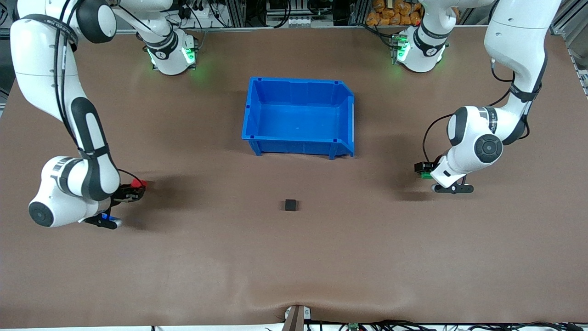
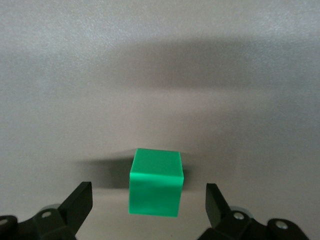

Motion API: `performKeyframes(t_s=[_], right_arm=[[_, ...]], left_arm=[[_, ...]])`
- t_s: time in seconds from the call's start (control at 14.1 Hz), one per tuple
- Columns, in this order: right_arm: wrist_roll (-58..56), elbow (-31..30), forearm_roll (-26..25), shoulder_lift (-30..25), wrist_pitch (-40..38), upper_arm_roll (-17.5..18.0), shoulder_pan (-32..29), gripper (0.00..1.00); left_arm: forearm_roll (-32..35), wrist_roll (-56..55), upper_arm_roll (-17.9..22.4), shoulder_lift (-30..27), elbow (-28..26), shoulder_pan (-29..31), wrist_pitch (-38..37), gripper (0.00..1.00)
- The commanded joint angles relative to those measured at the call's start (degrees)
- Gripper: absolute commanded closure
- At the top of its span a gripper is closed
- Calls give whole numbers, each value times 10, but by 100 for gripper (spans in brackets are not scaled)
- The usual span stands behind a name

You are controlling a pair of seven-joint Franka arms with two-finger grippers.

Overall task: Attach green and red cubes to black cube
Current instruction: 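Close the right gripper on the red cube while the left gripper grasps the green cube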

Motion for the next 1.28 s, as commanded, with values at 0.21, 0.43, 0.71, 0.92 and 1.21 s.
performKeyframes(t_s=[0.21,0.43,0.71,0.92,1.21], right_arm=[[375,37,183,-2,-5,6,90,100],[517,34,276,1,75,7,141,100],[698,31,313,14,227,7,231,100],[789,31,313,43,333,6,291,100],[814,32,314,61,376,7,325,100]], left_arm=[[15,-7,0,15,-3,-2,35,0],[15,-7,0,19,0,-3,41,0],[15,-13,0,18,-1,-3,40,83],[15,-24,-1,18,0,-3,36,100],[14,-89,-7,7,17,-5,34,100]])
